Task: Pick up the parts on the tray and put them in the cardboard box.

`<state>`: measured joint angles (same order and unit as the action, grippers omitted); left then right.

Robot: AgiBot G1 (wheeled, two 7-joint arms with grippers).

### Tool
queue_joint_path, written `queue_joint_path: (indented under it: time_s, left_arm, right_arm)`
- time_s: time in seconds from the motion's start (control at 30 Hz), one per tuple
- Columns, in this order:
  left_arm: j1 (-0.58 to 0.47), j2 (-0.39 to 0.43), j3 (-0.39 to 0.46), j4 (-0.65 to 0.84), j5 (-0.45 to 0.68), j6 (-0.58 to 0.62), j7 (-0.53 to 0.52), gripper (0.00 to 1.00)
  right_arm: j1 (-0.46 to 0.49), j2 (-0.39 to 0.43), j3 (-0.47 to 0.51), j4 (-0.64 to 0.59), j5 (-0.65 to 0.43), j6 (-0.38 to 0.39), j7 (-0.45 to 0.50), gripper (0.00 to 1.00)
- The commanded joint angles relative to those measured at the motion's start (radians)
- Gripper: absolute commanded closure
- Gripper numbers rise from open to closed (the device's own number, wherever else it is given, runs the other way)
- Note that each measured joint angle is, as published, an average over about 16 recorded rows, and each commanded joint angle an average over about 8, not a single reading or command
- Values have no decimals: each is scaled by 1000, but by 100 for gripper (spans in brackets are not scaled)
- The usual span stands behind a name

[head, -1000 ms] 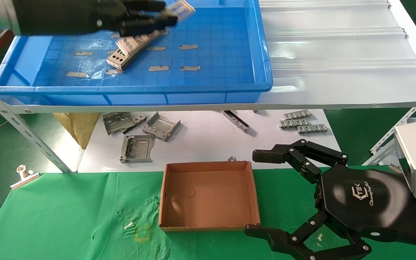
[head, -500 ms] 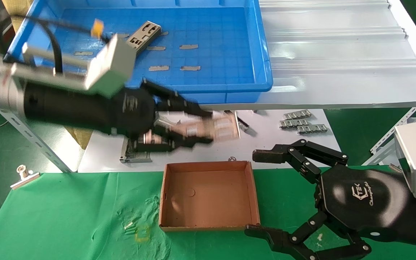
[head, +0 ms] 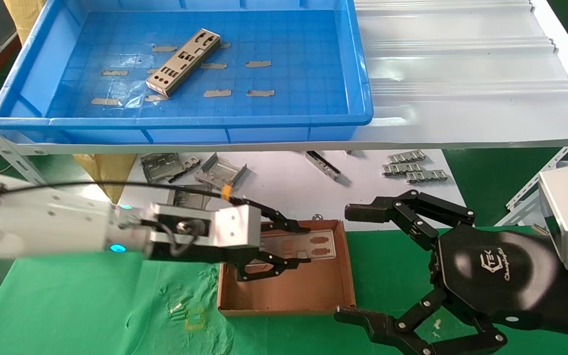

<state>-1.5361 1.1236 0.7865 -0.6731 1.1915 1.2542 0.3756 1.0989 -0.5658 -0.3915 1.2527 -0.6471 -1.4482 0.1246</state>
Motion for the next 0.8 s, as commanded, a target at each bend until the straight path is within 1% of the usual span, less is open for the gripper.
queue_joint_path:
  time_s: [0.03, 0.3, 0.33, 0.37, 0.57, 0.6, 0.63, 0.8]
  left_arm:
    - [43, 24, 3, 13, 7, -43, 38, 100]
    - [56, 101, 14, 133, 48, -127, 159, 100]
    - [55, 107, 13, 150, 49, -130, 171, 96]
    - [54, 113, 14, 166, 50, -132, 184, 88]
    - [36, 151, 16, 261, 56, -129, 246, 14]
    - [33, 156, 17, 273, 58, -130, 258, 5]
    - [30, 162, 17, 285, 59, -132, 268, 0]
    - [24, 184, 9, 327, 53, -154, 322, 0]
  right_arm:
    - [0, 0, 0, 0, 0, 0, 0, 0]
    - [0, 0, 0, 0, 0, 0, 0, 0]
    - [0, 0, 0, 0, 0, 0, 0, 0]
    - [0, 0, 0, 0, 0, 0, 0, 0]
    - [0, 0, 0, 0, 0, 0, 0, 0]
    - [0, 0, 0, 0, 0, 0, 0, 0]
    - [0, 0, 0, 0, 0, 0, 0, 0]
    - [0, 0, 0, 0, 0, 0, 0, 0]
